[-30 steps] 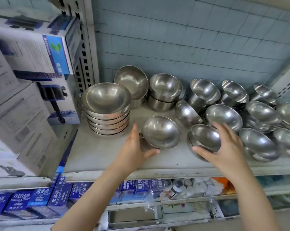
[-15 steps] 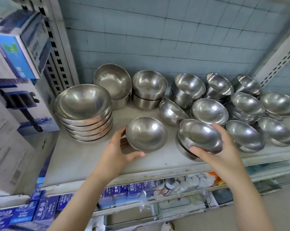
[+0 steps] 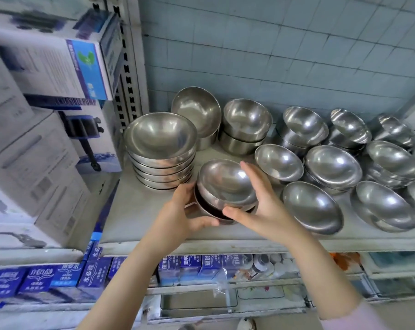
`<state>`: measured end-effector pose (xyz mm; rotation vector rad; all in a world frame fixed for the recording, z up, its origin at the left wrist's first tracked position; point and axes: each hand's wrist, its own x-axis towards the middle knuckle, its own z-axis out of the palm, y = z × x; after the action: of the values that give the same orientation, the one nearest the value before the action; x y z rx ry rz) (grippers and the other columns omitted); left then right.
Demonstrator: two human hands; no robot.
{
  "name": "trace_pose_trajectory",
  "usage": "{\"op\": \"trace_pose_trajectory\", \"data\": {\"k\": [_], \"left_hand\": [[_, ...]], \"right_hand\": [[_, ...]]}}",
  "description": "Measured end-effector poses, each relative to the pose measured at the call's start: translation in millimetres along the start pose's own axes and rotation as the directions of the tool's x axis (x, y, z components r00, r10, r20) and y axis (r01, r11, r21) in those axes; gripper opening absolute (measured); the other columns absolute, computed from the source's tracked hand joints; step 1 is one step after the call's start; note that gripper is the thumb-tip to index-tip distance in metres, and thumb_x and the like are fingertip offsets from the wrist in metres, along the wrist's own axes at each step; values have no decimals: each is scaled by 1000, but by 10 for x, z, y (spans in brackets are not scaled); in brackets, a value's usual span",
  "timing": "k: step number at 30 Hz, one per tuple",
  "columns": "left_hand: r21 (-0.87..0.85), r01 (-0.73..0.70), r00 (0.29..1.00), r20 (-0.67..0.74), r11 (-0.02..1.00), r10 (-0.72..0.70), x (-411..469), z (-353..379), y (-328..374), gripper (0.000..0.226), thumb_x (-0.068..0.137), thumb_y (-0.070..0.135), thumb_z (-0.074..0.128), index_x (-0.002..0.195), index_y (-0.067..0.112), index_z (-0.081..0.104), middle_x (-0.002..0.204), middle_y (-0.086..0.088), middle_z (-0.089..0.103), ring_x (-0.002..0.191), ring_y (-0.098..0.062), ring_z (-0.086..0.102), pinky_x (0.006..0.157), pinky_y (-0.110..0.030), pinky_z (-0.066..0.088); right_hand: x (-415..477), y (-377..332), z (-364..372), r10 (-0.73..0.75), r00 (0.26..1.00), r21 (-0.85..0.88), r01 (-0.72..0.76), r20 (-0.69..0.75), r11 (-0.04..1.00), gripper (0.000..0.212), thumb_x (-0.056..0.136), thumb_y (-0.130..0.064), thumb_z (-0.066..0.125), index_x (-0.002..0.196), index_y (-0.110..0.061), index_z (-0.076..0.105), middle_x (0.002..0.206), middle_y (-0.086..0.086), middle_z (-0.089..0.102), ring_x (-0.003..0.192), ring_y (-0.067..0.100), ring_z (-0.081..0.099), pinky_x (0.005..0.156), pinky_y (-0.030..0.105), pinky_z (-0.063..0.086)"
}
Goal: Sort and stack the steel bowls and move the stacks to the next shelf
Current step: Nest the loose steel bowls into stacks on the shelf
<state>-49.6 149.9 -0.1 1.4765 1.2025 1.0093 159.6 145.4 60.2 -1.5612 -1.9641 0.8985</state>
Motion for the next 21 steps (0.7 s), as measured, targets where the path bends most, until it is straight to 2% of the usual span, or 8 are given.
{"op": "trace_pose_trajectory", "data": {"k": [1,3,7,11,13,15,18,21], "left_hand": [[-8,7,1000,6,1000,-7,13,-3,-21,90,51,48,91,125,22,45,122,2,65,116,-6,60,102,-30,47],[-13,21,1000,14,1000,-21,25,-16,-47,96,50,49,90,127,17,44,123,-1,65,117,-10,60,104,-36,47],[7,26,999,29,1000,-27,38,-5,-80,86,55,34,89,125,19,42,122,-1,64,114,-7,62,103,-35,48],[15,4,999,41,1000,-5,43,21,-75,92,56,31,89,132,11,39,127,-6,61,118,-9,60,104,-32,47],[16,2,999,38,1000,-3,40,37,-55,98,52,39,92,131,13,40,127,-4,61,119,-10,59,104,-33,47],[21,9,999,35,1000,-10,55,68,-48,97,49,46,92,127,20,41,124,3,61,118,-9,59,105,-35,47],[68,20,1000,21,997,-22,94,150,4,92,45,51,86,121,27,40,116,11,62,113,-9,62,103,-38,47],[119,6,1000,-6,993,-5,124,241,67,92,48,45,85,125,19,41,113,9,61,109,-8,61,96,-21,45]], "right_hand": [[7,25,28,-8,1000,-1,8,11,1000,104,76,-52,75,156,-40,10,159,-29,-1,143,-17,-2,117,20,11],[22,60,57,-23,999,-20,24,33,1000,107,74,-53,75,157,-38,8,161,-25,-4,147,-10,-4,119,23,10],[19,109,29,-22,996,-36,25,86,999,116,64,-66,70,156,-41,5,160,-28,-10,146,-12,-6,119,23,10],[-13,61,-24,-11,995,-46,15,98,999,123,59,-64,75,156,-44,1,161,-29,-14,145,-14,-9,122,27,8],[-91,0,-150,-10,999,-79,12,31,997,126,57,-63,78,155,-45,0,161,-29,-13,145,-13,-10,121,25,6],[-252,-7,-370,28,989,-44,-35,-148,998,119,59,-60,78,155,-47,8,162,-30,-3,147,-11,0,119,26,10],[-606,194,-646,181,912,-49,-213,-367,976,117,59,-58,79,154,-47,11,163,-24,7,148,1,11,118,36,18],[-788,455,-664,285,893,-23,-312,-348,950,117,60,-55,85,151,-49,12,158,-20,18,142,4,21,118,38,21]]}}
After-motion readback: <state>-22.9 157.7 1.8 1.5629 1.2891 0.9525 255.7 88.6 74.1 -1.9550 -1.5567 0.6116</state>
